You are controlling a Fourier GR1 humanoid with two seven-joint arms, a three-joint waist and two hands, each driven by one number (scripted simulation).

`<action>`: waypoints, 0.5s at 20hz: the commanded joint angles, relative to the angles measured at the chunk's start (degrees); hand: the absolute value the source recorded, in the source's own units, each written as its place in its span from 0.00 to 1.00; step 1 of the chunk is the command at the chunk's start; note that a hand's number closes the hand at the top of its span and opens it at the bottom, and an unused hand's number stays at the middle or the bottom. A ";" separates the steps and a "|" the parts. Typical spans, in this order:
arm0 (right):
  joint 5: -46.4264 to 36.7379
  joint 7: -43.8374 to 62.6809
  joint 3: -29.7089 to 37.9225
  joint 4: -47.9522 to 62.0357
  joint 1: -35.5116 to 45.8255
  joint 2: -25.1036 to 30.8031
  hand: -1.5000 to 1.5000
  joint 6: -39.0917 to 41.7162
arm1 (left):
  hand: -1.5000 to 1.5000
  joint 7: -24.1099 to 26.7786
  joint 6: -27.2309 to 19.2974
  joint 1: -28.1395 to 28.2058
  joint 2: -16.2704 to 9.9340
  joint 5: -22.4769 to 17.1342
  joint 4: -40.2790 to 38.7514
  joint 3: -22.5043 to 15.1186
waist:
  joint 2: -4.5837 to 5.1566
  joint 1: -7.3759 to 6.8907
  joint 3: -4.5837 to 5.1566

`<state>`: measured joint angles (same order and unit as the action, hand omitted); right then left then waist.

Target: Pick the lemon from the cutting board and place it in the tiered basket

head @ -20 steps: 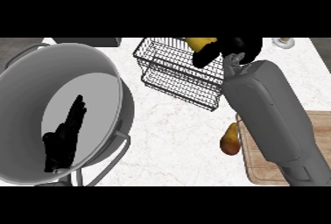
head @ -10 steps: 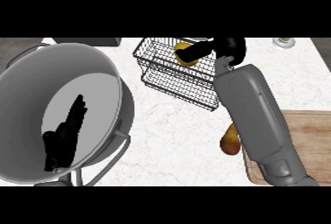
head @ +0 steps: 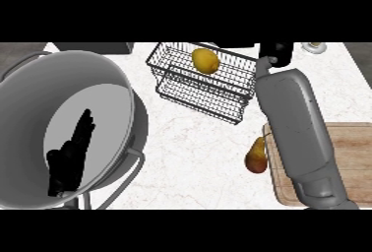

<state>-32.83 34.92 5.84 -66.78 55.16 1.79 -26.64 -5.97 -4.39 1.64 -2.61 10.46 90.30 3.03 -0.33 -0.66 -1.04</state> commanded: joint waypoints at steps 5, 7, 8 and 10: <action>-2.85 6.87 5.75 -11.11 -6.34 7.88 0.00 -3.51 | 0.50 0.99 -0.46 6.00 2.16 -1.12 -4.43 1.48 | -0.30 2.63 1.08; -1.48 8.84 8.35 -15.35 -8.33 11.28 0.00 -1.53 | 0.50 -0.35 1.34 5.36 1.02 -2.24 -3.44 2.10 | -0.43 3.18 1.06; 1.99 8.37 10.19 -17.55 -9.64 13.58 0.00 1.75 | 0.50 0.79 0.27 4.45 1.49 -1.41 -6.20 2.53 | -0.35 4.12 1.06; 3.65 8.03 11.99 -23.15 -15.73 15.03 0.00 2.59 | 0.50 2.07 0.41 6.86 1.89 -1.41 -4.31 2.38 | -0.46 3.94 1.03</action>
<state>-32.34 41.91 14.22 -81.93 45.94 12.69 -26.82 -5.59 -3.89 3.58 -2.57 9.67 90.95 5.56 -1.23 2.34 -1.07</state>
